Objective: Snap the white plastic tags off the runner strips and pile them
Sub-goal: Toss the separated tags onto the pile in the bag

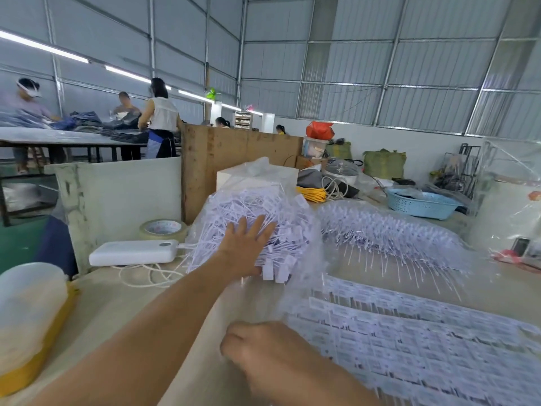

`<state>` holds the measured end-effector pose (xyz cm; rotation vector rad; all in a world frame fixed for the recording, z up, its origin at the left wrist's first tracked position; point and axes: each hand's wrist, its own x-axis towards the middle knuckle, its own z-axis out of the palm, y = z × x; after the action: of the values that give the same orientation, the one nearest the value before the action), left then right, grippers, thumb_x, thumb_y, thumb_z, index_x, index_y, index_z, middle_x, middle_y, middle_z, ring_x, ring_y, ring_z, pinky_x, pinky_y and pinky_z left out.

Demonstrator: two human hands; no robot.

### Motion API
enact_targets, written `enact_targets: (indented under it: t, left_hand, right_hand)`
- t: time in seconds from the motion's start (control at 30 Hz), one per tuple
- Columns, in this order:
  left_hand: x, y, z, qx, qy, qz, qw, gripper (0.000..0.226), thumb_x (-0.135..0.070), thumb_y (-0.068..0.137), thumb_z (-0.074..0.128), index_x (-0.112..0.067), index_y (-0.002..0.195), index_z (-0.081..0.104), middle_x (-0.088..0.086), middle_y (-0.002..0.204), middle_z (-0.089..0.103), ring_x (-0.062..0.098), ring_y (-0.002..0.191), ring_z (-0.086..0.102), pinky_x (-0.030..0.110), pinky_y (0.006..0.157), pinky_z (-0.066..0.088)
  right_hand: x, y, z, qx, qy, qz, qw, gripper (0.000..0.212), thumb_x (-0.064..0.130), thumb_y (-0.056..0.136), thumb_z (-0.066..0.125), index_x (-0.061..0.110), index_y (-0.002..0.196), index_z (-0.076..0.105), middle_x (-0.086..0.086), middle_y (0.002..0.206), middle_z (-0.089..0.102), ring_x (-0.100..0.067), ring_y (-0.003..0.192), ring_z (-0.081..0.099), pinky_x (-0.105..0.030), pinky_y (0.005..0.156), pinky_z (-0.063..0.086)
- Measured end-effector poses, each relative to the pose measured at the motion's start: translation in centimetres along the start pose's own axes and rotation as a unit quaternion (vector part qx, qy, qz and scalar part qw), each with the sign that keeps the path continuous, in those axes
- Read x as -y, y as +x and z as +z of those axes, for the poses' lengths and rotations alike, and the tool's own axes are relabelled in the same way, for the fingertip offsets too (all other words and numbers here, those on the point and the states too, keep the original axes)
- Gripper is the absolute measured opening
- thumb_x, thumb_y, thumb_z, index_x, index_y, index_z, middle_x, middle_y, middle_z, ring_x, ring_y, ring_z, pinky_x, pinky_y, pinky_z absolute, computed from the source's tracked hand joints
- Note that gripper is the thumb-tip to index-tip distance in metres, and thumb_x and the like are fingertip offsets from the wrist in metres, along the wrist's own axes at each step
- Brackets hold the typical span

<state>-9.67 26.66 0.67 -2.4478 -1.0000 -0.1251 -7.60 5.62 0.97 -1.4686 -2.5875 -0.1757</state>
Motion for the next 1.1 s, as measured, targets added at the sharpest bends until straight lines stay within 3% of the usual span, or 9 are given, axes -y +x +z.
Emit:
enact_targets:
  t: [0.07, 0.23, 0.33, 0.4, 0.47, 0.57, 0.67, 0.83, 1.1]
  left_hand:
    - [0.0, -0.9, -0.8, 0.004, -0.017, 0.008, 1.000, 0.110, -0.070, 0.078, 0.051, -0.024, 0.146, -0.021, 0.009, 0.157, -0.014, 0.044, 0.141, 0.006, 0.061, 0.109, 0.018]
    - [0.1, -4.9, -2.9, 0.061, -0.119, 0.025, 0.991, 0.082, -0.059, 0.085, 0.051, -0.044, 0.147, -0.002, 0.008, 0.157, -0.015, 0.041, 0.143, -0.006, 0.062, 0.111, 0.005]
    - [1.6, -7.3, -3.6, -0.086, -0.240, 0.034, 0.966, 0.052, -0.058, 0.078, 0.038, -0.031, 0.115, 0.065, 0.006, 0.129, 0.056, 0.028, 0.120, 0.051, 0.040, 0.098, 0.039]
    - [2.9, -8.1, -3.1, -0.252, -0.360, -0.067, 0.896, 0.038, -0.040, 0.083, 0.047, -0.011, 0.071, 0.070, 0.006, 0.079, 0.069, 0.028, 0.076, 0.063, 0.031, 0.069, 0.045]
    - [4.7, -7.8, -1.4, -0.301, -0.403, -0.221, 0.836, 0.018, -0.016, 0.085, 0.059, -0.003, 0.075, 0.066, 0.015, 0.079, 0.065, 0.032, 0.074, 0.059, 0.036, 0.069, 0.047]
    - [6.9, -6.9, 0.9, -0.163, -0.428, -0.379, 0.804, 0.029, -0.017, 0.089, 0.056, 0.004, 0.109, 0.057, 0.026, 0.106, 0.062, 0.040, 0.099, 0.057, 0.042, 0.085, 0.044]
    - [7.8, -6.0, 1.9, -0.103, -0.420, -0.402, 0.807, 0.031, -0.024, 0.092, 0.051, 0.002, 0.106, 0.060, 0.025, 0.103, 0.066, 0.040, 0.097, 0.061, 0.040, 0.079, 0.048]
    - [7.6, -5.4, 1.6, -0.074, -0.365, -0.396, 0.839, 0.034, -0.025, 0.095, 0.044, 0.001, 0.102, 0.064, 0.023, 0.102, 0.066, 0.038, 0.097, 0.062, 0.040, 0.080, 0.049]
    - [11.0, -7.8, -2.6, -0.272, -0.496, -0.395, 0.724, 0.033, -0.020, 0.099, 0.043, 0.000, 0.083, 0.063, 0.016, 0.070, 0.064, 0.030, 0.061, 0.058, 0.033, 0.061, 0.046]
  right_hand:
    - [0.0, 0.7, -0.8, 0.098, 0.045, 0.049, 0.993, 0.023, 0.007, 0.086, 0.057, 0.002, 0.108, 0.062, -0.019, 0.112, 0.058, -0.034, 0.101, 0.056, -0.035, 0.076, 0.040]
    - [-2.0, 1.4, -3.7, 0.087, 0.164, 0.163, 0.969, 0.045, 0.049, 0.087, 0.059, 0.005, 0.085, 0.066, -0.013, 0.083, 0.067, -0.024, 0.075, 0.060, -0.032, 0.070, 0.047]
    - [-4.3, 2.2, -3.9, 0.017, 0.089, 0.230, 0.969, 0.034, 0.038, 0.092, 0.057, 0.012, 0.070, 0.055, -0.004, 0.068, 0.053, -0.016, 0.063, 0.052, -0.024, 0.058, 0.038]
    - [-5.6, 2.7, -3.3, -0.036, 0.000, 0.243, 0.969, 0.019, 0.030, 0.093, 0.056, 0.012, 0.097, 0.057, -0.007, 0.097, 0.055, -0.023, 0.092, 0.056, -0.030, 0.073, 0.043]
    - [-6.6, 3.4, -1.6, -0.042, -0.059, 0.228, 0.971, 0.047, 0.024, 0.091, 0.059, 0.017, 0.134, 0.041, -0.010, 0.138, 0.037, -0.027, 0.127, 0.038, -0.036, 0.098, 0.040]
    - [-7.0, 5.2, 0.8, -0.009, -0.100, 0.175, 0.979, 0.087, 0.022, 0.084, 0.067, 0.030, 0.150, 0.011, -0.006, 0.159, 0.000, -0.025, 0.146, -0.001, -0.043, 0.117, 0.004]
    - [-7.2, 7.5, 2.5, -0.004, -0.179, 0.146, 0.973, 0.090, 0.022, 0.087, 0.063, 0.037, 0.149, 0.000, -0.010, 0.159, -0.008, -0.030, 0.145, -0.013, -0.058, 0.110, -0.013]
    - [-7.9, 8.7, 2.5, 0.010, -0.235, 0.192, 0.953, 0.059, 0.012, 0.093, 0.044, 0.029, 0.144, 0.021, -0.021, 0.147, 0.027, -0.044, 0.134, 0.024, -0.069, 0.105, 0.010]
    - [-10.0, 8.8, -0.4, -0.054, -0.267, 0.350, 0.896, 0.034, 0.015, 0.094, 0.037, 0.018, 0.127, 0.032, -0.016, 0.116, 0.052, -0.035, 0.103, 0.054, -0.043, 0.087, 0.038]
